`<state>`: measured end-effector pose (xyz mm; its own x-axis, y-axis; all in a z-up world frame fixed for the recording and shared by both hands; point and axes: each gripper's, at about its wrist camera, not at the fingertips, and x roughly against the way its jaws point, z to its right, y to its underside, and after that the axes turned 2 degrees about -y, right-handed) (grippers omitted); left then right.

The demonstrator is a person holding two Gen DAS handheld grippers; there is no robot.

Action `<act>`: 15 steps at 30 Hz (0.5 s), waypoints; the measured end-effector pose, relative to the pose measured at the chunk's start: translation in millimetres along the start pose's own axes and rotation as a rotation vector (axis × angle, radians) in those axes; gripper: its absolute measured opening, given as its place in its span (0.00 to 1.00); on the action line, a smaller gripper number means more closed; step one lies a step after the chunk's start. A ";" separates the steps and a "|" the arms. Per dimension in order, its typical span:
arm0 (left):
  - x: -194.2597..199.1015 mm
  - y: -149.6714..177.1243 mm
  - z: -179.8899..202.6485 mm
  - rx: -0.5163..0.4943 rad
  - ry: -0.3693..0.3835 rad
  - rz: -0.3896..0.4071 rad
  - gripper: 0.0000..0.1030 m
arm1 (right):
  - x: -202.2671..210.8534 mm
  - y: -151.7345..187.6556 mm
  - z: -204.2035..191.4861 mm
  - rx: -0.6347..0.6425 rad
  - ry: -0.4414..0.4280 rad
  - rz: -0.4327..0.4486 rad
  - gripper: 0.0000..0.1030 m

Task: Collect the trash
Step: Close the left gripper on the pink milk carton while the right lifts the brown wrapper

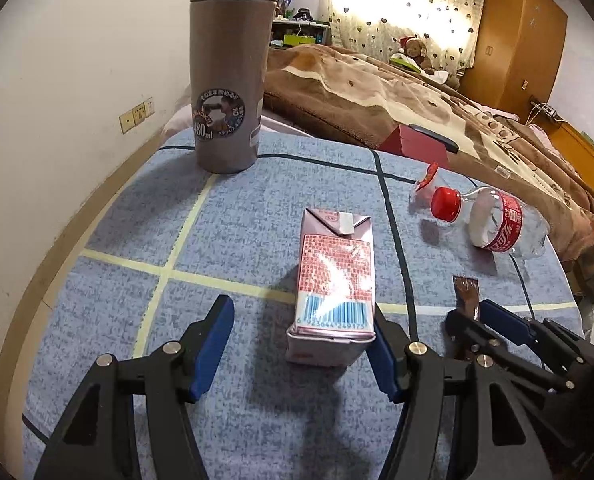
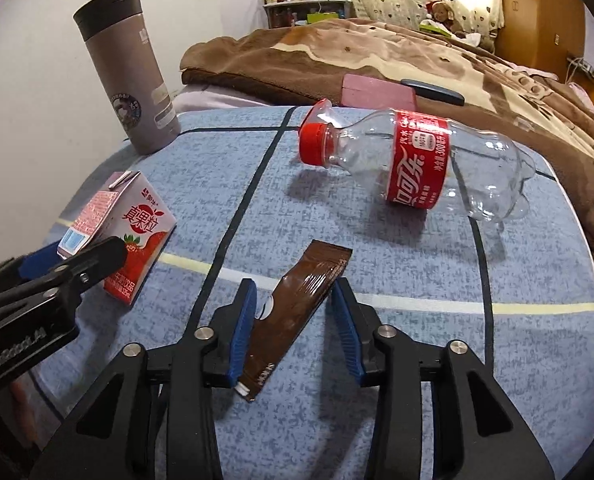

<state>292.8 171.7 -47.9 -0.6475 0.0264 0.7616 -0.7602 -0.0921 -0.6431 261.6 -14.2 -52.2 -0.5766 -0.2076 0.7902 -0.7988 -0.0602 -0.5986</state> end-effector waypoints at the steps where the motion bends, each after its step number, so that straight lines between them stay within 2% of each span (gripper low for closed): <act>1: -1.0 0.0 0.1 -0.001 -0.003 -0.003 0.61 | 0.4 -0.4 3.5 -0.014 -0.004 0.002 0.30; 7: -4.8 0.2 6.3 -0.028 0.007 -0.007 0.36 | -1.3 -1.5 7.6 -0.041 -0.020 0.008 0.24; 15: -5.5 0.5 6.6 -0.032 -0.006 -0.005 0.35 | -1.3 -1.1 8.6 -0.054 -0.035 0.011 0.23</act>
<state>296.3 165.0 -51.9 -0.6434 0.0209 0.7653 -0.7649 -0.0603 -0.6414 264.7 -22.3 -53.8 -0.5800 -0.2419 0.7779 -0.8009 -0.0051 -0.5987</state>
